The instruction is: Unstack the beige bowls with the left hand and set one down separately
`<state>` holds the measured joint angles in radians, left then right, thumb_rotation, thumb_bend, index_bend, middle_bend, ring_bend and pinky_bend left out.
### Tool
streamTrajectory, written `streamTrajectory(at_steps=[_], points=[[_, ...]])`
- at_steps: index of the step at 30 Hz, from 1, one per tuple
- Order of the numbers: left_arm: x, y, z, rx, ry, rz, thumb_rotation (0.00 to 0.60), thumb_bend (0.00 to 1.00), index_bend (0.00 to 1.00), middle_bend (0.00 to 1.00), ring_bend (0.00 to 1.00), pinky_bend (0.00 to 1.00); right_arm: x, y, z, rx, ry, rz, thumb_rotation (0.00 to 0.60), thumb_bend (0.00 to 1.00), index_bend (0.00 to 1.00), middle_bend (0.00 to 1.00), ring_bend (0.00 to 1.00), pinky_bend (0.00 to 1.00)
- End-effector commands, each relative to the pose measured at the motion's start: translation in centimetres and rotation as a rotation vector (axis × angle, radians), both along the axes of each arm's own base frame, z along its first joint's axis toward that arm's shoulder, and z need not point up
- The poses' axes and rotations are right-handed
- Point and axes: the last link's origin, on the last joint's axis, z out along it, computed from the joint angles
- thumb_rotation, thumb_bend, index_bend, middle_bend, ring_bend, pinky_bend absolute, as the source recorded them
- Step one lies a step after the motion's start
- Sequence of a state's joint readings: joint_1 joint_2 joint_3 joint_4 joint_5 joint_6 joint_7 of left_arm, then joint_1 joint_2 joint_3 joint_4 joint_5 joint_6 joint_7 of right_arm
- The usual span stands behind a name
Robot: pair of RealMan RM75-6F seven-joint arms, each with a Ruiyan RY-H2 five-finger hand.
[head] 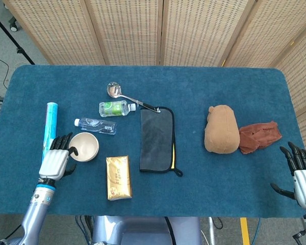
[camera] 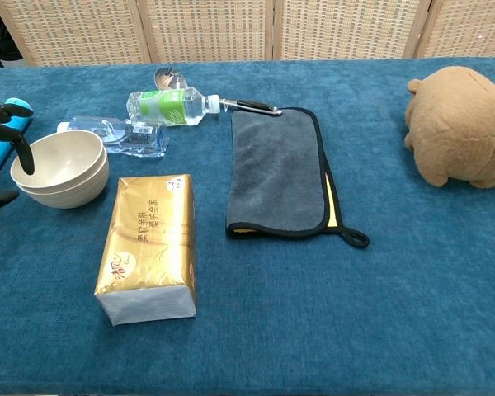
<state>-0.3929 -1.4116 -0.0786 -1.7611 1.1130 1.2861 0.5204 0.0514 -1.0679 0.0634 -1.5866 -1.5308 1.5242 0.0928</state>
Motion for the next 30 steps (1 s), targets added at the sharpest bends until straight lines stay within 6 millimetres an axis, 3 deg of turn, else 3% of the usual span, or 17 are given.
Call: streamTrajectory(at_steps=[1,30], points=[[-0.03,0.22,-0.09,0.008,0.005,-0.003,0.587,0.35,0.47,0.01,0.00,0.00,0.02,0.00,-0.02,0.001,0.001,0.000,0.600,0.10,0.08,0.00,0.00,0.05],[-0.21,0.82,-1.09,0.010,0.024,-0.005,0.584,0.37,0.47,0.01,0.00,0.00,0.02,0.01,-0.04,-0.001,0.000,0.000,0.600,0.10,0.08,0.00,0.00,0.05]])
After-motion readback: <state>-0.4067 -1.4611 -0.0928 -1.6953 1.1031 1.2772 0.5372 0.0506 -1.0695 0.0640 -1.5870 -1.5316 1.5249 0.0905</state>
